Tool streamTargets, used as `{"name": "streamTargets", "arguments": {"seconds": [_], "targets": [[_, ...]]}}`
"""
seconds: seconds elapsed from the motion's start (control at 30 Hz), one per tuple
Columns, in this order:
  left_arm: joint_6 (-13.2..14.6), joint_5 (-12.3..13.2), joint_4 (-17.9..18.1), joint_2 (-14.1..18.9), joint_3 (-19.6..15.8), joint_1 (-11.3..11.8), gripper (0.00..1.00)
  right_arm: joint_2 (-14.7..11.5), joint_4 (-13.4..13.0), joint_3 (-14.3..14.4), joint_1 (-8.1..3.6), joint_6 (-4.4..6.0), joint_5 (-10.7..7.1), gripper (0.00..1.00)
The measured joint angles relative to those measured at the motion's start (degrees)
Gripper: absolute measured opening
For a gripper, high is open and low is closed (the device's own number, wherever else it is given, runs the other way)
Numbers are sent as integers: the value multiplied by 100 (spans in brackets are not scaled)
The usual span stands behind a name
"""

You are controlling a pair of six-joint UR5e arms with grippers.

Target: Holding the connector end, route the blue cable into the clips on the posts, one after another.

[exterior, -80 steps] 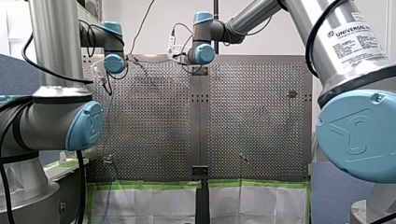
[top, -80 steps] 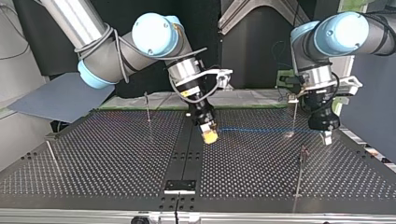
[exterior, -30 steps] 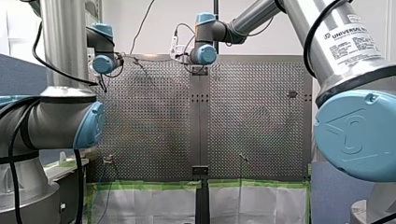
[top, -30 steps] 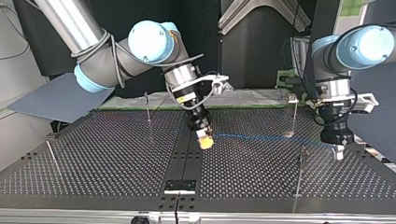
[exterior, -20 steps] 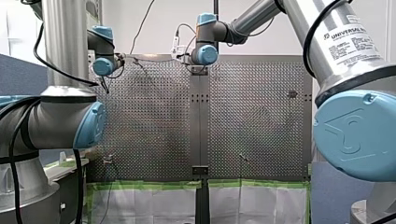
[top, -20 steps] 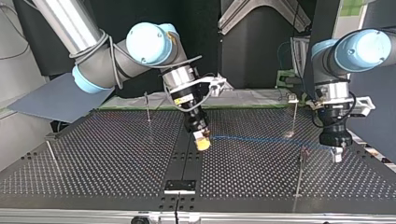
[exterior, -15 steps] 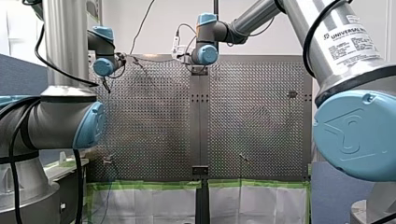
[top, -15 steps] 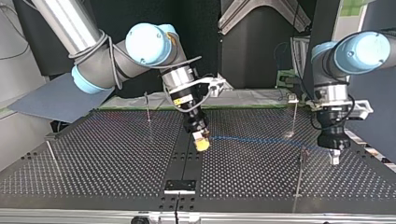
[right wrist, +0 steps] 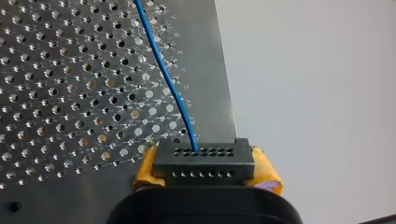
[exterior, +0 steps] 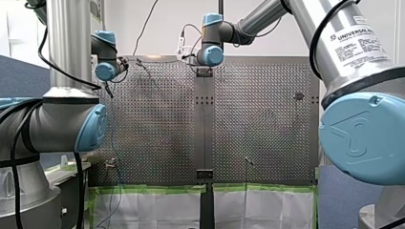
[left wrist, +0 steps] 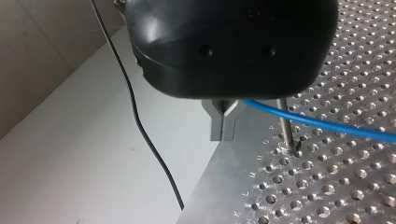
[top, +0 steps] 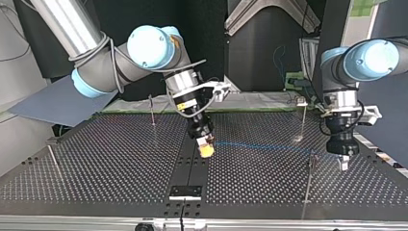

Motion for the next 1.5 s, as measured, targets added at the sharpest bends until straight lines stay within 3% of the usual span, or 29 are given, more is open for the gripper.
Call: {"name": "streamTargets", "arguments": {"seconds": [0.43, 0.9, 1.5], "targets": [[-225, 86, 231, -144, 85, -70, 0, 13, -28, -19, -24, 6, 22, 0], [-309, -16, 308, -378, 219, -130, 0, 30, -32, -19, -150, 47, 59, 0], [-553, 215, 541, -545, 233, -12, 0, 70, -32, -18, -357, 119, 400, 0]]}}
